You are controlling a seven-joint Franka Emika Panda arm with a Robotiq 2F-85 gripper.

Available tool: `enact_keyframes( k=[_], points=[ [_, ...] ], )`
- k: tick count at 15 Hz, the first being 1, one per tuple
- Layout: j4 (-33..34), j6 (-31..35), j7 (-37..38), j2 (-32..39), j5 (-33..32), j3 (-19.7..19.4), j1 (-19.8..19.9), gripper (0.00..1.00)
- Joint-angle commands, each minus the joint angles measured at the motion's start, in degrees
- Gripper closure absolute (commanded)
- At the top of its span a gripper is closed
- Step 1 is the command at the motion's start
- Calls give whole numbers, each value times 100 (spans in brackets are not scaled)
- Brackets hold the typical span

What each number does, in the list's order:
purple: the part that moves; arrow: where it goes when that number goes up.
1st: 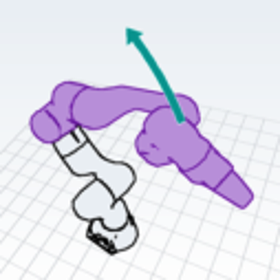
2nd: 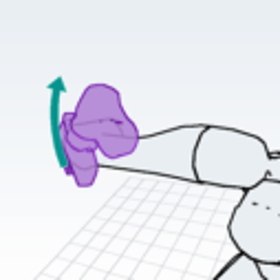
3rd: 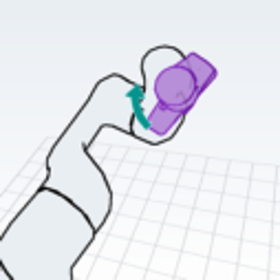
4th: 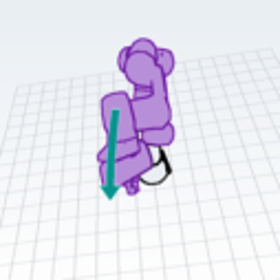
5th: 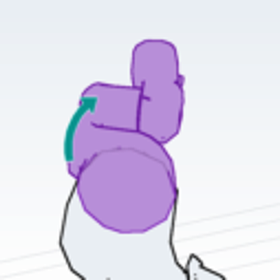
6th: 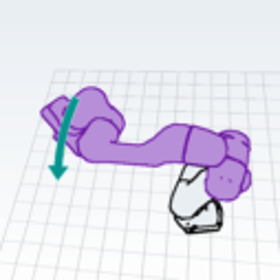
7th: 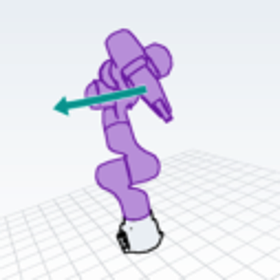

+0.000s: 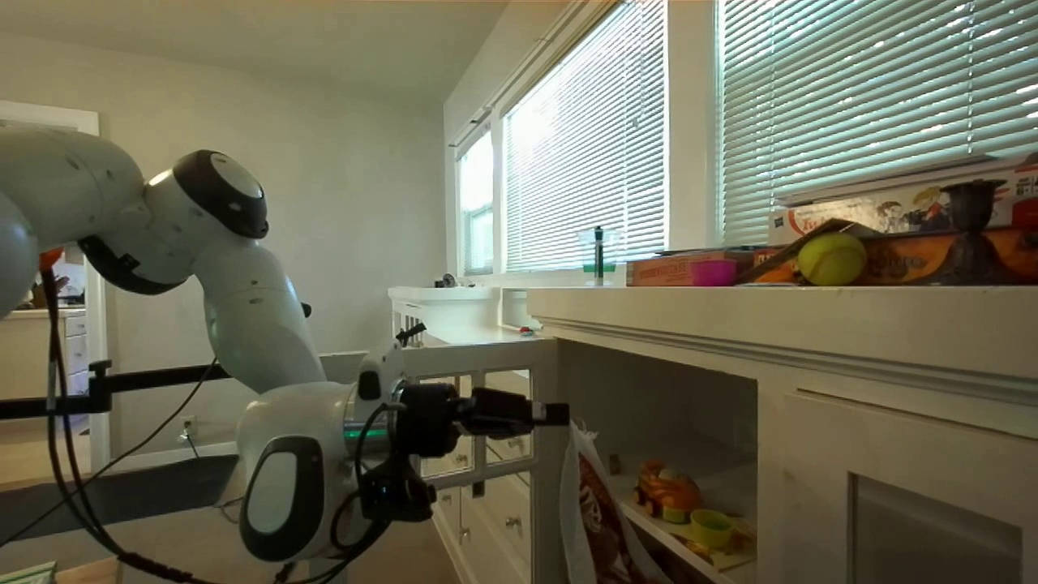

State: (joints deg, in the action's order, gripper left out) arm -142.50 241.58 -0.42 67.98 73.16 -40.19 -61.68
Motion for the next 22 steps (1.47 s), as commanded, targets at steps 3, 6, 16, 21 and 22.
enact_keyframes(
  k=[3,6,16,21,22],
  points=[
    [-595,50,-329,-399,-14,-662,-592,100],
    [-750,50,-493,-472,-28,-1046,-880,100],
    [-806,174,-489,-473,-64,-1415,-1072,99],
    [-811,175,-523,-443,17,-1447,-1097,100],
    [-830,173,-550,-441,78,-1479,-1123,100]
  ],
)
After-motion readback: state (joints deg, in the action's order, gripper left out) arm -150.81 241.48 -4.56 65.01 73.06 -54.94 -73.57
